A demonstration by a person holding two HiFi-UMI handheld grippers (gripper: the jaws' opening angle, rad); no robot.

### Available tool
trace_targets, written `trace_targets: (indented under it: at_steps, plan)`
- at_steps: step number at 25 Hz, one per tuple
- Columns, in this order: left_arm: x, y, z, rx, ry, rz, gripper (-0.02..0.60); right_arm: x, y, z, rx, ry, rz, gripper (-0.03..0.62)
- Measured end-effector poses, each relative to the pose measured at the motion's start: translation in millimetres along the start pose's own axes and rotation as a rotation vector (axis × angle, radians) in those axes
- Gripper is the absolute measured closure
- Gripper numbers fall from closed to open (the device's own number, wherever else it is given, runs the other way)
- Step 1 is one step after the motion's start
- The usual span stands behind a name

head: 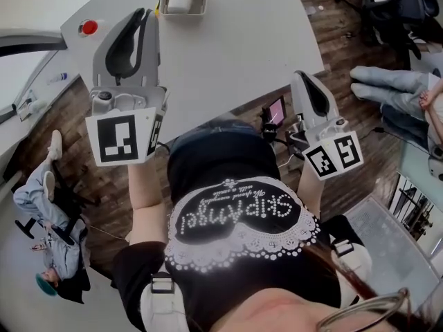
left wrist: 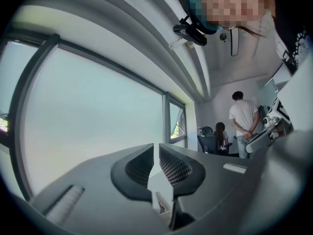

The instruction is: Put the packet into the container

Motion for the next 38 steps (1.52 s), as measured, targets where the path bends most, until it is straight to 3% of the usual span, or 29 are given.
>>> trace_targets:
  at_steps: [7,16,27,38]
  plan:
    - [23.5,-3.5,24.5,-0.026,-0.051,0.028,0.545,-1.6,5.2,-1.9,0.012,0.02,0.012,0.592]
    - [39.8,-10.8,55.7,-0.049,-0.046,0.042,0.565,-8.2,1.9,-9.1,0.015,0.054,0.002,0.592]
    - [55.1,-43.9,75.4,-0.163,-0.036,0.067,0.578,-12.6,1.8,-8.7,0.012,0.065,-0.001,0.591]
    - [51.3,-95.2,97.4,-0.28,0.043,0.064,0.578,-18.5,-5.8,-6.7,-0.005,0.069,-0.002,0.592]
Point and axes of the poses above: the fingertips, and each gripper's own axes: z backward along the fingers, x to its right, y out of its top, the point moved 5 cm from there along z, backward along the fingers, and after that the axes turned 1 degree about -z, right-handed, at the moved point
